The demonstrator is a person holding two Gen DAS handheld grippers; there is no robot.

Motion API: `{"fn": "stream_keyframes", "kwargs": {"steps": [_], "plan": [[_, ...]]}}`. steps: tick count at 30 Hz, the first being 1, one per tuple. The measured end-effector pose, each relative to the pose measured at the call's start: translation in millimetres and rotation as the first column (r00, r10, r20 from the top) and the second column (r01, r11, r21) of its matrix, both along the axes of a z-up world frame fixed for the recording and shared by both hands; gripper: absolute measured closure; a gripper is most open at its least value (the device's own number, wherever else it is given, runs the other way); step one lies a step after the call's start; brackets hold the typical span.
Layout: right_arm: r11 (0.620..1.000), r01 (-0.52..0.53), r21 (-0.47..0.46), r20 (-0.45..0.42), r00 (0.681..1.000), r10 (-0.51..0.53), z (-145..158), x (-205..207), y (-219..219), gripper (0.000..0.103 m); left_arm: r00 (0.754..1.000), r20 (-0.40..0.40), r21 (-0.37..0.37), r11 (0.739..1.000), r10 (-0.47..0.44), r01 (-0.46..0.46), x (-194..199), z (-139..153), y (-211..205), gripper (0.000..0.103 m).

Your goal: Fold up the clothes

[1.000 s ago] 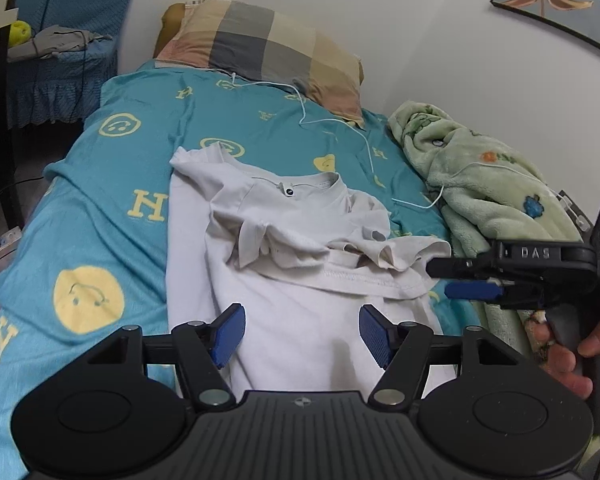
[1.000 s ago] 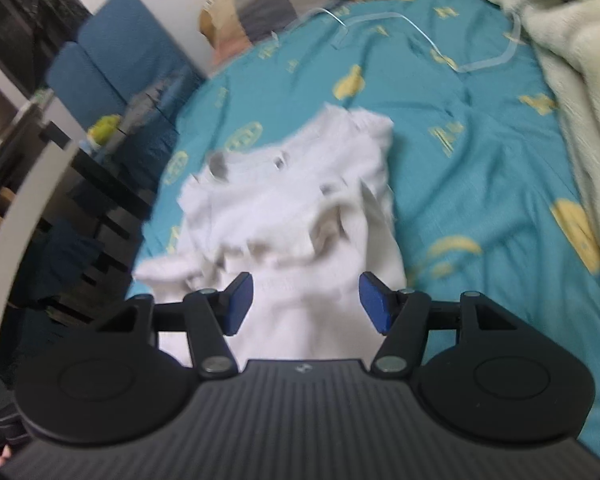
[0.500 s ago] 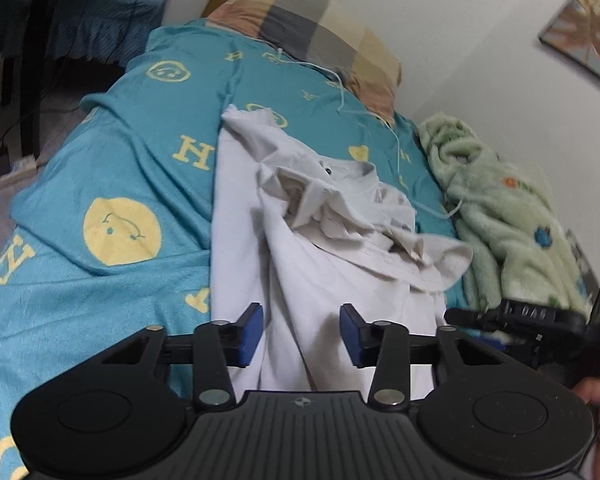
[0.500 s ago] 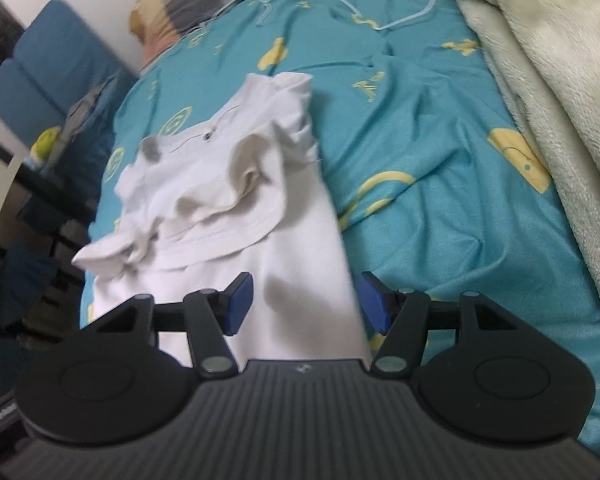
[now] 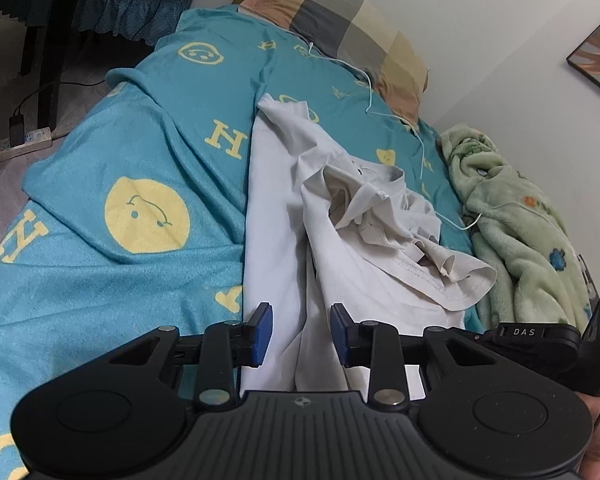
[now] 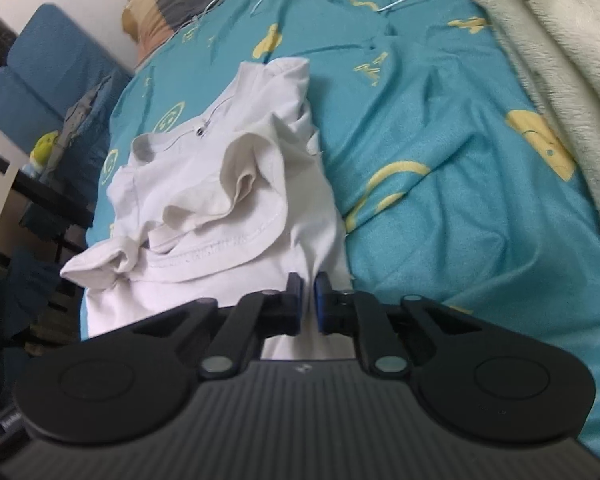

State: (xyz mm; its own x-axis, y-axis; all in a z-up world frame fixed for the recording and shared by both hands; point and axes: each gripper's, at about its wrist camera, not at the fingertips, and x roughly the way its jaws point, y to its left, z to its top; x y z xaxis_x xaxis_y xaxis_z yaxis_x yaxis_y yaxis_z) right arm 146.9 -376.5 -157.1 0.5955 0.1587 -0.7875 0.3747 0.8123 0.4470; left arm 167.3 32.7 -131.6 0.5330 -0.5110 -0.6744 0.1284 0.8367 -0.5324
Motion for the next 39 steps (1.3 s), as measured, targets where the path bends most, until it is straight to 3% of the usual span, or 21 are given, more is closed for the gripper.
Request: {"fn": "stream_keyframes", "kwargs": {"steps": [10, 12, 13, 14, 19, 23, 27, 33, 39], "plan": [[0.999, 0.036, 0.034, 0.002, 0.999, -0.036, -1, -2, -6, 0.095, 0.996, -0.017, -0.028, 0.996, -0.083, 0.083, 6, -16, -17, 0.070], [0.999, 0.034, 0.036, 0.003, 0.999, -0.034, -1, -2, -6, 0.095, 0.997, -0.020, -0.052, 0.996, -0.075, 0.074, 11, -20, -17, 0.080], [0.999, 0.033, 0.036, 0.003, 0.999, -0.033, 0, -1, -6, 0.095, 0.998, -0.015, -0.055, 0.997, -0.063, 0.062, 11, -19, -16, 0.093], [0.999, 0.030, 0.033, 0.003, 1.000, -0.030, 0, -1, -5, 0.095, 0.999, -0.009, -0.057, 0.997, -0.050, 0.049, 12, -18, -15, 0.098], [1.000, -0.006, -0.024, 0.028, 1.000, 0.007, 9, -2, 3, 0.095, 0.996, 0.083, -0.070, 0.997, -0.018, 0.024, -1, 9, -6, 0.100], [0.998, -0.023, -0.066, 0.046, 0.999, 0.026, 13, -4, 7, 0.095, 0.994, 0.111, -0.016, 1.000, 0.003, -0.002, -6, 25, -4, 0.100], [0.993, -0.054, -0.104, 0.002, 0.999, 0.054, 0, 2, 13, 0.096, 0.999, 0.033, 0.032, 0.999, 0.012, -0.013, 2, 4, -7, 0.100], [1.000, 0.006, -0.022, 0.033, 0.999, -0.005, 3, -1, 1, 0.094, 0.999, -0.014, -0.033, 0.999, 0.033, -0.034, -2, -3, 6, 0.095], [1.000, 0.018, 0.008, 0.101, 0.995, -0.019, 29, -29, -1, 0.093, 0.998, -0.020, -0.102, 0.992, 0.067, -0.068, -36, 19, 16, 0.069]]}}
